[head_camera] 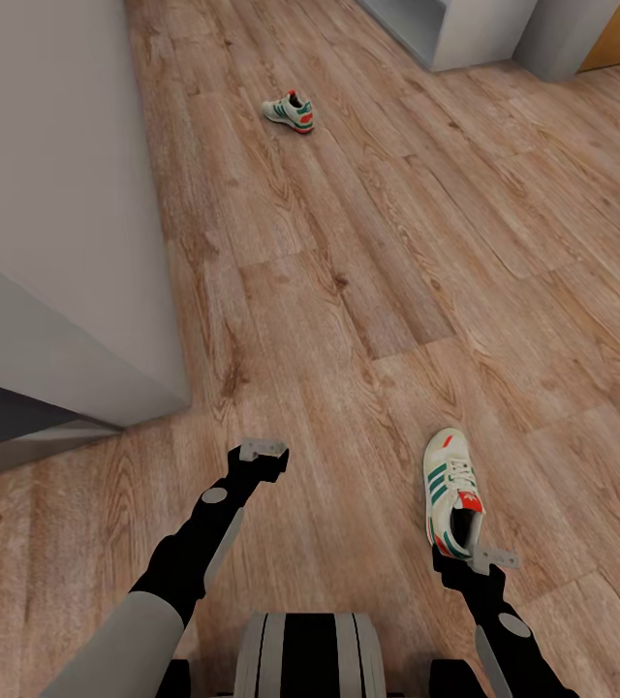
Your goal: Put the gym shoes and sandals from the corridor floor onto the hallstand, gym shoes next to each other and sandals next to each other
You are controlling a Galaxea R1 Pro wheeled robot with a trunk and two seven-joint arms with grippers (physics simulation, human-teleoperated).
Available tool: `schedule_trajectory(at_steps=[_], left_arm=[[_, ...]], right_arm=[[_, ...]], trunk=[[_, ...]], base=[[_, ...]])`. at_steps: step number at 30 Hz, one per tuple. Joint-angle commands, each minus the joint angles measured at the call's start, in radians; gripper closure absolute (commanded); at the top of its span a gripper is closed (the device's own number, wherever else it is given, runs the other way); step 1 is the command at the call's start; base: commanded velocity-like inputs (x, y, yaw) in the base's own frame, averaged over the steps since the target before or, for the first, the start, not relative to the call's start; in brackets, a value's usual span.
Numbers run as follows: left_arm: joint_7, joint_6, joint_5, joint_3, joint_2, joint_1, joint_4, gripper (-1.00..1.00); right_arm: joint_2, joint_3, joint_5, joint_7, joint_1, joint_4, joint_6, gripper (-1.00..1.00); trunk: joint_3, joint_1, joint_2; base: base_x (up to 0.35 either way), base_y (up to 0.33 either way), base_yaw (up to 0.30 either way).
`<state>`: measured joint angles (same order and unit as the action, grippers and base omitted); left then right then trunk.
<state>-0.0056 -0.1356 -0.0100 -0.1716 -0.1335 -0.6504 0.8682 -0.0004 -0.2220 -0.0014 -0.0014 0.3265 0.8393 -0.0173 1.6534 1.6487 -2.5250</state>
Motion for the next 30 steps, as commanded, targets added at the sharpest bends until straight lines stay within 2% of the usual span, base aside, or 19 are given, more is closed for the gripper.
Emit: schedule_trajectory(at_steps=[1, 30], left_arm=[[-0.001, -0.006, -0.001, 0.000, 0.000, 0.000, 0.002, -1.00], [-0.001, -0.006, -0.002, -0.001, 0.000, 0.000, 0.002, -1.00]], right_arm=[[0.000, 0.000, 0.000, 0.000, 0.000, 0.000, -0.002, -1.00], [0.000, 0.001, 0.000, 0.000, 0.000, 0.000, -0.002, -1.00]], trunk=[[0.000, 0.000, 0.000], [0.000, 0.000, 0.000]], base=[[0.000, 0.000, 0.000], [0.025, 0.000, 0.000]])
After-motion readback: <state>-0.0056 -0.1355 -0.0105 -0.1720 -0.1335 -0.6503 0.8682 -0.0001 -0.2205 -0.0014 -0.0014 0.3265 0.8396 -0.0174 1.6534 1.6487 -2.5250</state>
